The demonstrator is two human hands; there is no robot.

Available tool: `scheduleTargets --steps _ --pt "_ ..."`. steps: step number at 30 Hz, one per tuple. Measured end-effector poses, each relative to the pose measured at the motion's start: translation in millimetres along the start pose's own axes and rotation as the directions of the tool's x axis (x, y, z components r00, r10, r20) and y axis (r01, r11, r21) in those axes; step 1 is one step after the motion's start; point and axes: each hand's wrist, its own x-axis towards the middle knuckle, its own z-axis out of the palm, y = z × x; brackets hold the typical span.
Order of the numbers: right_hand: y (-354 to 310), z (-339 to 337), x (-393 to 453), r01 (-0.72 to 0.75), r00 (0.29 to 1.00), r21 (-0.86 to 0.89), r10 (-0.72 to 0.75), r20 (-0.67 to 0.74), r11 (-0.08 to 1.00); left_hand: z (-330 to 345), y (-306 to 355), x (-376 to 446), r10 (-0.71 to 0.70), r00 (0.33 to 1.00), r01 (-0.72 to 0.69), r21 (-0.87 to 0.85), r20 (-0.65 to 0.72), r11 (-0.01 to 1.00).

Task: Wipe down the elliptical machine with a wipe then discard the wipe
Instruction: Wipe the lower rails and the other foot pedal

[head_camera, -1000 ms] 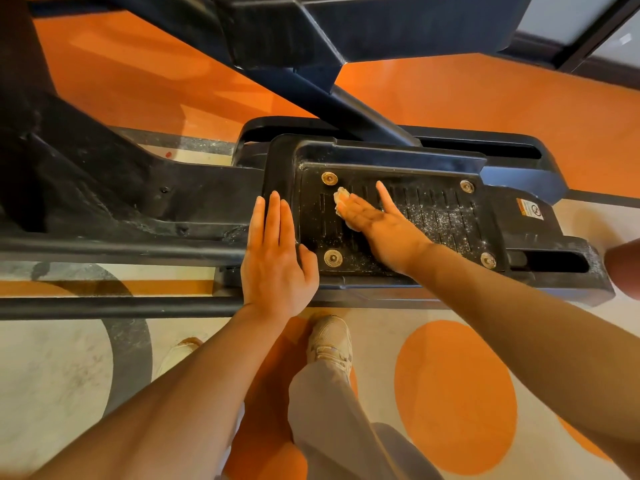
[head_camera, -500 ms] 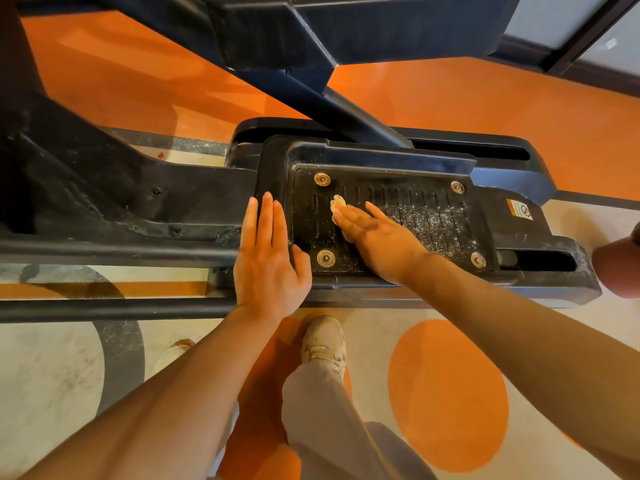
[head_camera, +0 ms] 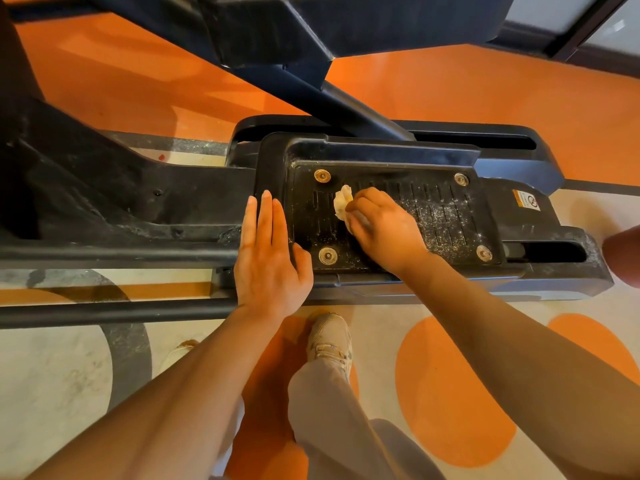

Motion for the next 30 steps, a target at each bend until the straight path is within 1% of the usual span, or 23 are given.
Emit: scheduleTargets --steps 4,8,10,12,14,16,19,22,24,27,30 --pt "-7.5 -0.1 6.4 -0.047 0.996 0.031 0.045 0.076 0.998 0.7 -0.6 0.3 -0.002 1.0 0.002 0.006 0.003 1.0" --pt "-16.2 5.3 12.8 -0.138 0.964 0.031 0.127 0.234 0.99 0.8 -1.1 -0.3 0.002 1.0 -0.002 0.007 -0.002 1.0" --pt "-17.6 8.1 13.0 -0.146 0.942 -0.019 0.145 0.303 0.989 0.7 -1.3 -0.4 -0.003 1.0 0.003 0.005 -0.002 1.0" --pt "-20.1 9.5 12.0 -0.101 0.914 -0.128 0.143 0.379 0.987 0.4 -1.3 -0.1 -0.003 1.0 0.003 -0.003 0.0 1.0" --pt "-24.0 10.6 13.1 -0.053 0.901 -0.183 0.126 0.415 0.982 -0.1 -1.5 -0.3 0.002 1.0 -0.002 -0.01 -0.003 1.0" --pt "-26.4 14.0 15.4 -0.08 0.901 -0.153 0.137 0.411 0.985 -0.5 -1.9 -0.3 0.005 1.0 -0.005 -0.02 -0.005 1.0" --pt "-27.4 18.1 15.4 -0.157 0.914 -0.023 0.154 0.374 0.987 -1.1 -1.0 -0.3 0.003 1.0 -0.003 -0.032 -0.004 0.999" --pt "-32.7 21.8 15.8 -0.238 0.913 0.046 0.207 0.351 0.97 -1.0 -1.2 -0.5 -0.002 1.0 0.001 -0.047 -0.007 0.999" --pt "-37.0 25.7 17.5 -0.277 0.913 0.033 0.253 0.319 0.96 -0.7 -1.3 -0.5 -0.005 1.0 0.005 -0.058 -0.002 0.998" --pt "-39.0 29.7 21.5 -0.238 0.935 -0.051 0.243 0.257 0.97 -0.1 -1.3 -0.3 -0.011 1.0 0.011 -0.059 0.002 0.998" --pt "-37.6 32.8 25.1 -0.224 0.919 -0.153 0.261 0.297 0.963 0.1 -1.6 -0.3 -0.008 1.0 0.008 -0.055 -0.004 0.998"
